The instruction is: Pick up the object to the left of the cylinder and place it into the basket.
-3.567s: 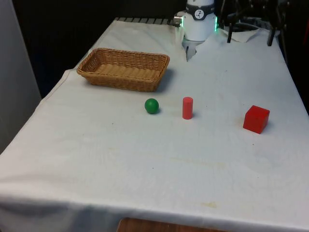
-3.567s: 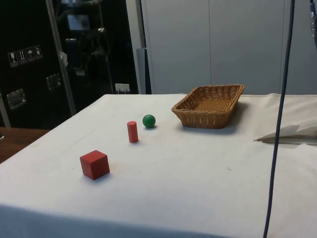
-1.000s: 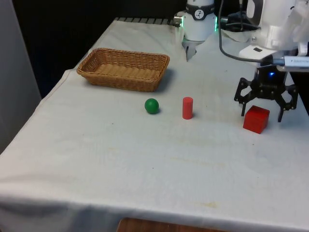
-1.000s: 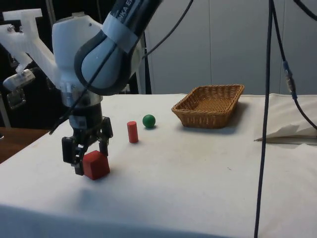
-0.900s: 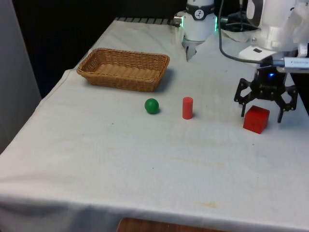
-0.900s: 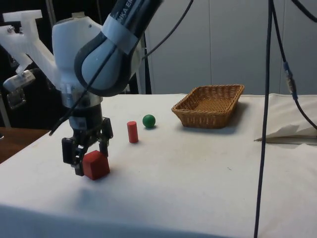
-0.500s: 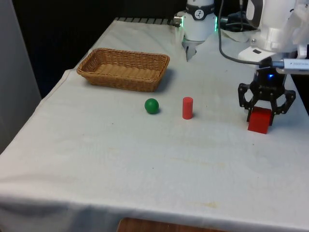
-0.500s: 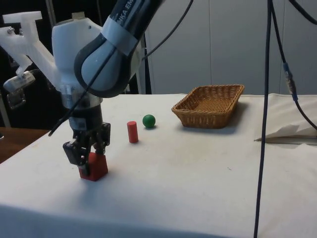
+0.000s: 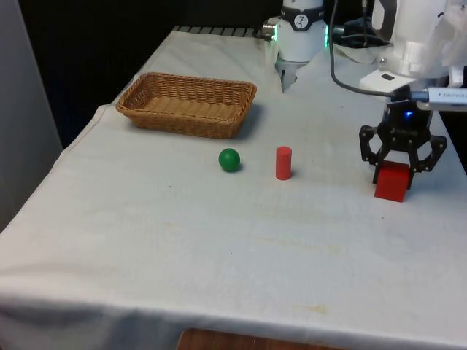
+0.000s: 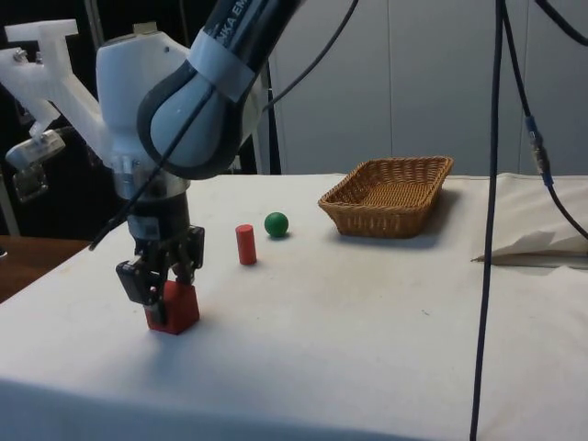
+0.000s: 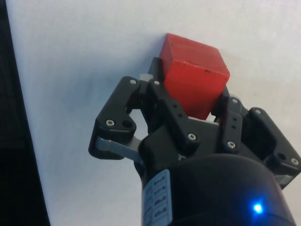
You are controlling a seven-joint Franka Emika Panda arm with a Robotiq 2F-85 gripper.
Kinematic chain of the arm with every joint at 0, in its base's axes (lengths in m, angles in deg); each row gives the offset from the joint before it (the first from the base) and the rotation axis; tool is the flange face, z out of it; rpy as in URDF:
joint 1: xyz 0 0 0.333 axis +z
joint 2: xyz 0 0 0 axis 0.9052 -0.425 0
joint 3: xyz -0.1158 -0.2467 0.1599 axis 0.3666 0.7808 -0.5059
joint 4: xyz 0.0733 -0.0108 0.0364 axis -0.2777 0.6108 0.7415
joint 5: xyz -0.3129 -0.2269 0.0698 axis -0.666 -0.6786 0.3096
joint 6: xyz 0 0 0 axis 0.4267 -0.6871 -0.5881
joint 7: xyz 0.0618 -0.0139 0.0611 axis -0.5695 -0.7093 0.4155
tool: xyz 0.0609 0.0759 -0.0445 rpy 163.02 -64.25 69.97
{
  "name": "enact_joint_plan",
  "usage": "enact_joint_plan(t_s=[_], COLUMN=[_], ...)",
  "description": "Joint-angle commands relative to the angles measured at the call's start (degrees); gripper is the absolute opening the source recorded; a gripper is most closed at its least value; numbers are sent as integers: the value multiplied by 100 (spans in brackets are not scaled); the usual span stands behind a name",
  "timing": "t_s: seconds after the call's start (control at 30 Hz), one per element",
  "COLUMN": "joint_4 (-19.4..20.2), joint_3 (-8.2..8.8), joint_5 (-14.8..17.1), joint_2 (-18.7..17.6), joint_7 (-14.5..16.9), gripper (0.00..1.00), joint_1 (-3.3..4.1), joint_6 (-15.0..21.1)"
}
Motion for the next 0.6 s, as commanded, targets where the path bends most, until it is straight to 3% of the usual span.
enact_joint_plan(t_s=[0.0, 0.1, 0.57], joint_4=[57, 23, 745], joint_3=[17, 11, 178], joint_5=[-17, -17, -252], joint_2=[74, 52, 768], joint_7=[0, 6, 86], gripper=[0, 0, 0], joint_1=[11, 0, 17], joint_6=[-17, -34, -40])
